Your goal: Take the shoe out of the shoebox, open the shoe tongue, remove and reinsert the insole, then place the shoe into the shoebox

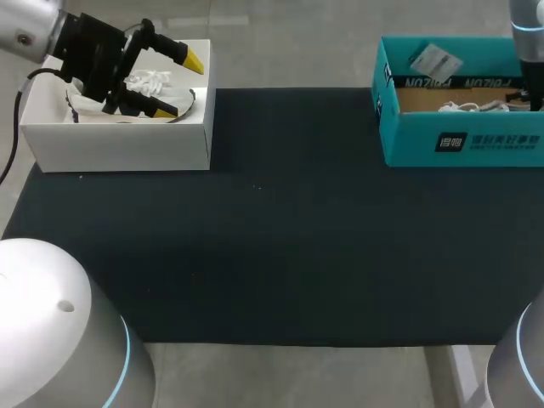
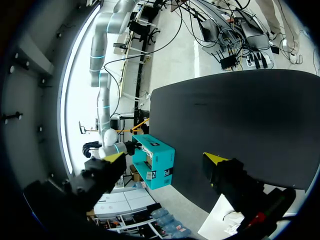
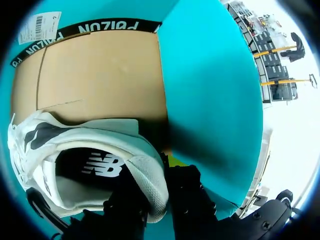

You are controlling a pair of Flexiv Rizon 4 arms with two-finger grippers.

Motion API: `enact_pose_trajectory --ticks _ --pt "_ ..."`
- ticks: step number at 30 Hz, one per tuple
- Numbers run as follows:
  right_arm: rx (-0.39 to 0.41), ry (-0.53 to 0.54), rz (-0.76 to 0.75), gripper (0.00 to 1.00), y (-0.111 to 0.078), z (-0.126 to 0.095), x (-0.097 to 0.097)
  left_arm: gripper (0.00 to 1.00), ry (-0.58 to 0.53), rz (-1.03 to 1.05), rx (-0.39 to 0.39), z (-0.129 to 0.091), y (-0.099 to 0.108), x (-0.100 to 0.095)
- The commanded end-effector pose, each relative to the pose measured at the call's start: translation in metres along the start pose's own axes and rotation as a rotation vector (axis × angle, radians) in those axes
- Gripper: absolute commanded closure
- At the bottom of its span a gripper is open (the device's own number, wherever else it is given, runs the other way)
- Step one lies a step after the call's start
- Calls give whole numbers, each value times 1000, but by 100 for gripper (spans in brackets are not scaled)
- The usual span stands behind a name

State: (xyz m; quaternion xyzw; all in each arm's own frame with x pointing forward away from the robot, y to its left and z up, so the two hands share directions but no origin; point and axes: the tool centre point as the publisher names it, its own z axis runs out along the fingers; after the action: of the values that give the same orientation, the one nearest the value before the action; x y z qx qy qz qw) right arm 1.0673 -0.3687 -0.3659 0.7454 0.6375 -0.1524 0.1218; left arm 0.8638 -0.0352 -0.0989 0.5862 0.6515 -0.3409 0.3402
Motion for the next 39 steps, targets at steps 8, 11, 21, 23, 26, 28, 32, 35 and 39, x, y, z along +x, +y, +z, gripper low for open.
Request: enact_pose_trajectory --ticks 8,11,21,23,26,28,32,35,39 --pt "-8 13 -7 0 -1 -16 -2 0 5 0 0 0 0 0" --pt "-33 42 -2 0 -4 -32 -4 0 5 0 0 0 0 0" --pt "-144 196 -19 0 -20 -98 7 0 5 0 0 0 0 0" --pt "-160 218 -42 0 -26 -108 13 0 5 0 0 0 0 0" --pt "-173 263 -49 0 -34 -119 20 0 5 0 0 0 0 0" --pt "-184 276 -57 0 -39 -125 24 0 5 0 0 0 0 0" --pt "-181 324 -78 0 -49 -142 29 0 5 0 0 0 0 0" --pt "-171 351 -87 0 -57 -156 30 0 5 0 0 0 0 0" --pt "-174 374 -85 0 -66 -178 25 0 5 0 0 0 0 0"
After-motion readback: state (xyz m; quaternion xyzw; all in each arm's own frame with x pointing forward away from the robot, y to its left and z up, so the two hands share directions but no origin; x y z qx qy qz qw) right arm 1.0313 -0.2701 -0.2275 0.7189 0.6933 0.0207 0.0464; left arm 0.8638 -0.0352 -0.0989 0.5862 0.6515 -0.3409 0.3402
